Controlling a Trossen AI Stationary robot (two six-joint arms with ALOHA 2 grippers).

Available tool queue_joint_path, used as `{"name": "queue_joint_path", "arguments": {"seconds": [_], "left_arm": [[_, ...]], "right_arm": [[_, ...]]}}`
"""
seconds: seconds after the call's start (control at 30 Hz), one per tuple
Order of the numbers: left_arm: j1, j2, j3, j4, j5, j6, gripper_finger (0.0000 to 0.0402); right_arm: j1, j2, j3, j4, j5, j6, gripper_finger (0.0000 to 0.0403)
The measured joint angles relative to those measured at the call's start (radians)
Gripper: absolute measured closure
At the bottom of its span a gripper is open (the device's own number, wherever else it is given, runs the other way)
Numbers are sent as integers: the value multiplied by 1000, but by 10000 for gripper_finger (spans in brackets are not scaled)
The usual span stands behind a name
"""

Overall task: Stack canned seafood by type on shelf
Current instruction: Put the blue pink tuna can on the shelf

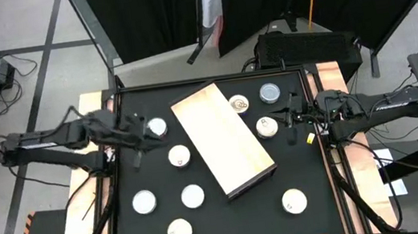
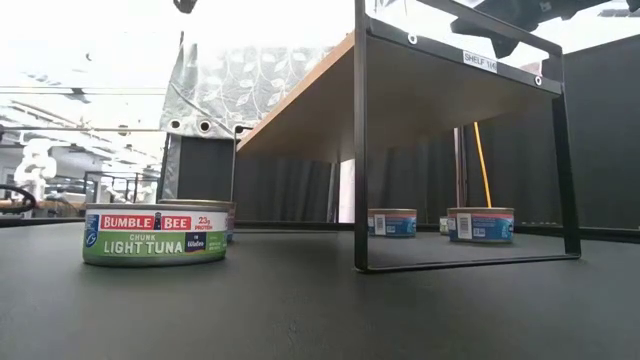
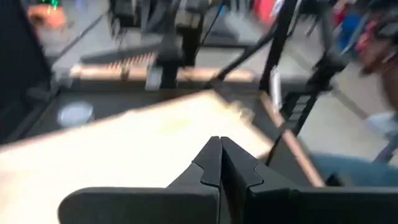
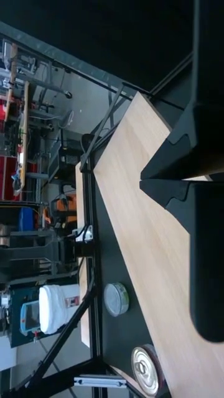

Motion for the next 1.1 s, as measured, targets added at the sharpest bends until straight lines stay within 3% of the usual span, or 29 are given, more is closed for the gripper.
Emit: {"name": "queue_joint_path", "arguments": {"seconds": [0.27, 0.47, 0.67, 0.8, 0.87, 1.03, 1.1], "left_arm": [[-51, -9, -115, 0, -80, 12, 400], [-52, -7, -153, 7, -132, 34, 400], [-55, -7, -184, 29, -126, -1, 400], [-70, -7, -187, 38, -126, -26, 400], [-86, -7, -187, 38, -126, -27, 400], [-121, -7, -187, 57, -134, -51, 400], [-132, -7, -187, 68, -135, -51, 400]], "right_arm": [[0, -1, 0, -16, -1, 25, 403], [6, -1, 0, -117, -10, 198, 403], [63, -4, 6, -139, -153, 320, 403], [121, -8, 78, -174, -163, 338, 403], [142, -8, 138, -236, -144, 345, 403], [198, 6, 264, -518, 37, 414, 403], [217, 9, 275, -617, 49, 458, 403]]}}
